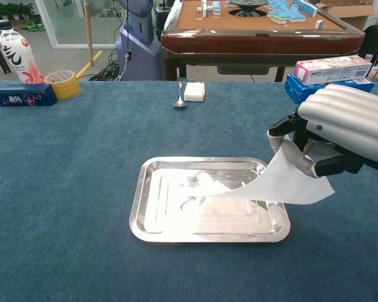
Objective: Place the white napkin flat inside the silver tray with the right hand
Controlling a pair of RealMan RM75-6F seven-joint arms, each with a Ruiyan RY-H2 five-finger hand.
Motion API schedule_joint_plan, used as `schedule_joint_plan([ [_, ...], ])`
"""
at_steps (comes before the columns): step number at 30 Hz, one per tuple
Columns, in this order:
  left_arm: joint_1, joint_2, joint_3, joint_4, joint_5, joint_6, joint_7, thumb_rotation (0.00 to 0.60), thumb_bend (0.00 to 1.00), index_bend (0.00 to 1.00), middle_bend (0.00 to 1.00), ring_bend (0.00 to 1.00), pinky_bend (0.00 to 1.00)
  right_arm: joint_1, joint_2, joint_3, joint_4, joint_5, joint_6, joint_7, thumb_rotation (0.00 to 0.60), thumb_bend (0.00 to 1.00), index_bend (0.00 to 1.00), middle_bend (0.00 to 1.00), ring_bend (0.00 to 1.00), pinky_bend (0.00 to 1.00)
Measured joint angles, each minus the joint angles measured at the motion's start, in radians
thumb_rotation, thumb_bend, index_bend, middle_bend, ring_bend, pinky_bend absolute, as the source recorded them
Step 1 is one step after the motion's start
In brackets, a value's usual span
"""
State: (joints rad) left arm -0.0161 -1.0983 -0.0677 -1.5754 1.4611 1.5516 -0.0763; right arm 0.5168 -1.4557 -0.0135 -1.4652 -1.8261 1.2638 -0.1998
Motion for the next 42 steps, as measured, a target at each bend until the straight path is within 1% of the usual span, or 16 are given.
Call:
schedule_joint_plan([
  [5, 0.0, 0.0, 0.001, 0.0, 0.001, -0.002, 0.001, 0.6, 0.17, 0.21, 0.0, 0.0, 0.24, 0.021, 0.007, -0.004, 0.033, -0.027, 0.001, 0.006, 0.6, 0.68, 0.66, 1.0, 1.0, 1.0],
  [14, 0.0, 0.003, 0.0, -0.002, -0.001, -0.002, -0.004, 0.6, 0.17, 0.21, 0.0, 0.0, 0.24, 0.068, 0.009, 0.008, 0.074, -0.057, -0.015, -0.017, 0.6, 0.68, 0.66, 1.0, 1.0, 1.0],
  [22, 0.001, 0.005, 0.001, -0.003, -0.001, -0.003, -0.007, 0.6, 0.17, 0.21, 0.0, 0.0, 0.24, 0.085, 0.016, -0.027, 0.083, -0.089, -0.035, -0.031, 0.6, 0.68, 0.67, 1.0, 1.0, 1.0],
  [34, 0.002, 0.008, 0.001, -0.006, -0.003, -0.002, -0.009, 0.6, 0.17, 0.21, 0.0, 0.0, 0.24, 0.084, 0.003, -0.058, 0.127, -0.095, -0.04, -0.035, 0.6, 0.67, 0.67, 1.0, 1.0, 1.0],
  [38, 0.003, 0.009, 0.001, -0.008, -0.001, 0.0, -0.006, 0.6, 0.17, 0.21, 0.0, 0.0, 0.24, 0.083, -0.004, -0.056, 0.147, -0.089, -0.035, -0.036, 0.6, 0.67, 0.67, 1.0, 1.0, 1.0],
  [42, 0.003, 0.008, 0.002, -0.008, -0.001, 0.0, -0.006, 0.6, 0.17, 0.21, 0.0, 0.0, 0.24, 0.08, -0.021, -0.045, 0.172, -0.07, -0.031, -0.046, 0.6, 0.67, 0.67, 1.0, 1.0, 1.0],
])
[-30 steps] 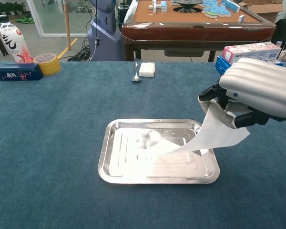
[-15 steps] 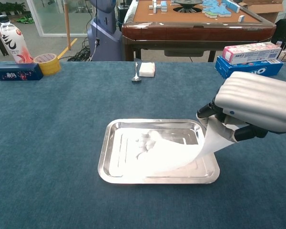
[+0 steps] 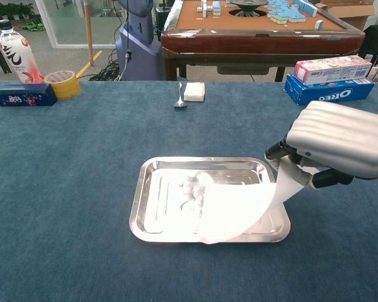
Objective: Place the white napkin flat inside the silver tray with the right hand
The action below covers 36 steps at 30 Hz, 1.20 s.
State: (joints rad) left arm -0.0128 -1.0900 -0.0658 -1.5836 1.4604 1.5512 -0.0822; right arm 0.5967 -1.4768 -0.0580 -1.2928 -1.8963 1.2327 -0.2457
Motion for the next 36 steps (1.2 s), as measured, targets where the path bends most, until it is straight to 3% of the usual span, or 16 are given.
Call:
schedule_joint_plan([
  [7, 0.0, 0.002, -0.001, -0.001, -0.002, -0.001, -0.003, 0.6, 0.17, 0.21, 0.0, 0.0, 0.24, 0.0, -0.048, 0.023, 0.039, 0.023, 0.013, -0.009, 0.6, 0.67, 0.67, 1.0, 1.0, 1.0],
  [14, 0.003, 0.005, -0.002, -0.002, -0.002, 0.003, -0.009, 0.6, 0.17, 0.22, 0.0, 0.0, 0.24, -0.005, -0.061, 0.013, 0.035, 0.025, 0.025, -0.009, 0.6, 0.63, 0.67, 1.0, 1.0, 1.0],
  [18, 0.003, 0.006, -0.001, -0.003, -0.001, 0.004, -0.009, 0.6, 0.17, 0.22, 0.0, 0.0, 0.24, -0.008, -0.058, 0.011, 0.023, 0.033, 0.024, -0.013, 0.6, 0.51, 0.63, 1.0, 1.0, 1.0],
  [24, 0.002, 0.005, -0.001, -0.004, -0.002, 0.001, -0.005, 0.6, 0.17, 0.22, 0.0, 0.0, 0.24, -0.007, -0.057, 0.012, 0.006, 0.041, 0.022, -0.012, 0.6, 0.18, 0.47, 1.0, 1.0, 1.0],
  [27, 0.002, 0.006, -0.001, -0.004, -0.003, 0.001, -0.006, 0.6, 0.17, 0.22, 0.0, 0.0, 0.24, -0.007, -0.057, 0.008, 0.002, 0.039, 0.025, -0.006, 0.6, 0.07, 0.43, 1.0, 1.0, 1.0],
  [30, 0.003, 0.007, -0.001, -0.005, -0.003, 0.001, -0.007, 0.6, 0.17, 0.22, 0.0, 0.0, 0.24, -0.007, -0.056, 0.004, -0.001, 0.038, 0.025, 0.002, 0.6, 0.01, 0.41, 1.0, 1.0, 1.0],
  [36, 0.003, 0.007, 0.0, -0.006, -0.001, 0.001, -0.007, 0.6, 0.17, 0.23, 0.0, 0.0, 0.24, -0.004, -0.062, 0.001, 0.0, 0.037, 0.025, 0.014, 0.6, 0.0, 0.39, 1.0, 1.0, 1.0],
])
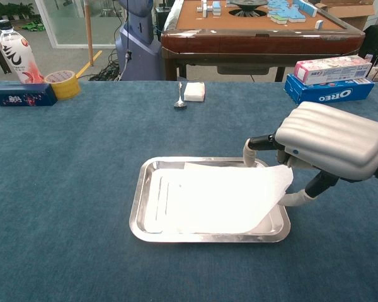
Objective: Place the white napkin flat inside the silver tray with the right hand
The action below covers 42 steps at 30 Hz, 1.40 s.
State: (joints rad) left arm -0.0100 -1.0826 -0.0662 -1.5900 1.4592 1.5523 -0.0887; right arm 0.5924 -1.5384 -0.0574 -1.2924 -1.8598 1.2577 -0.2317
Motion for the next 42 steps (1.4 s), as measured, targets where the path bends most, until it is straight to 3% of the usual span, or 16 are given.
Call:
schedule_joint_plan([
  [22, 0.001, 0.004, -0.001, 0.0, -0.003, -0.001, -0.01, 0.6, 0.17, 0.23, 0.0, 0.0, 0.24, 0.009, -0.078, 0.027, 0.043, 0.062, -0.05, -0.021, 0.6, 0.0, 0.34, 1.0, 1.0, 1.0],
  [42, 0.004, 0.009, -0.003, 0.001, -0.004, 0.004, -0.021, 0.6, 0.17, 0.23, 0.0, 0.0, 0.24, 0.023, -0.16, 0.043, 0.105, 0.065, -0.018, 0.004, 0.6, 0.0, 0.34, 1.0, 1.0, 1.0],
])
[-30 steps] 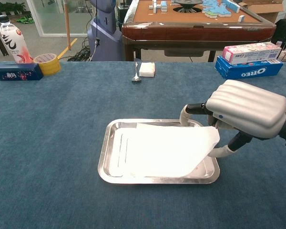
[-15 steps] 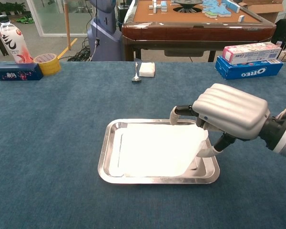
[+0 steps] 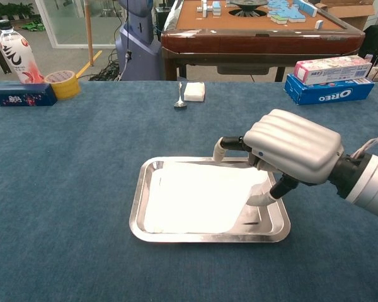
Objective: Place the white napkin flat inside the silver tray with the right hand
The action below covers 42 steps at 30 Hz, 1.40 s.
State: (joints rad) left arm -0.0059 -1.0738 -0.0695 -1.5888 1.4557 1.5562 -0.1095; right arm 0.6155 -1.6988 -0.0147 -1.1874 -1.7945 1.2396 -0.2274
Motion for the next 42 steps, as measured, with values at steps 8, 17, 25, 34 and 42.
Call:
schedule_joint_plan([
  [8, 0.001, 0.002, 0.0, -0.001, 0.001, 0.001, -0.002, 0.6, 0.17, 0.23, 0.0, 0.0, 0.24, 0.009, -0.023, 0.006, 0.021, 0.009, -0.003, 0.003, 0.6, 0.0, 0.34, 1.0, 1.0, 1.0],
  [17, 0.002, 0.002, 0.001, -0.001, 0.002, 0.003, -0.002, 0.6, 0.17, 0.23, 0.0, 0.0, 0.24, 0.001, 0.001, -0.006, -0.009, 0.015, 0.001, 0.002, 0.6, 0.0, 0.33, 1.0, 1.0, 1.0],
  [25, 0.001, 0.0, 0.002, -0.003, 0.005, 0.001, 0.007, 0.6, 0.17, 0.23, 0.0, 0.0, 0.24, -0.013, 0.089, -0.011, -0.151, 0.07, -0.056, -0.055, 0.6, 0.0, 0.24, 1.0, 0.97, 1.0],
  [34, -0.001, -0.003, 0.003, -0.004, 0.004, -0.002, 0.015, 0.6, 0.17, 0.23, 0.0, 0.0, 0.24, -0.027, 0.202, -0.019, -0.3, 0.122, -0.116, -0.151, 0.6, 0.0, 0.24, 1.0, 0.96, 0.99],
  [42, -0.001, -0.003, 0.003, -0.004, 0.003, -0.003, 0.016, 0.6, 0.17, 0.23, 0.0, 0.0, 0.24, -0.035, 0.235, -0.015, -0.349, 0.17, -0.156, -0.189, 0.6, 0.0, 0.24, 1.0, 0.95, 0.98],
])
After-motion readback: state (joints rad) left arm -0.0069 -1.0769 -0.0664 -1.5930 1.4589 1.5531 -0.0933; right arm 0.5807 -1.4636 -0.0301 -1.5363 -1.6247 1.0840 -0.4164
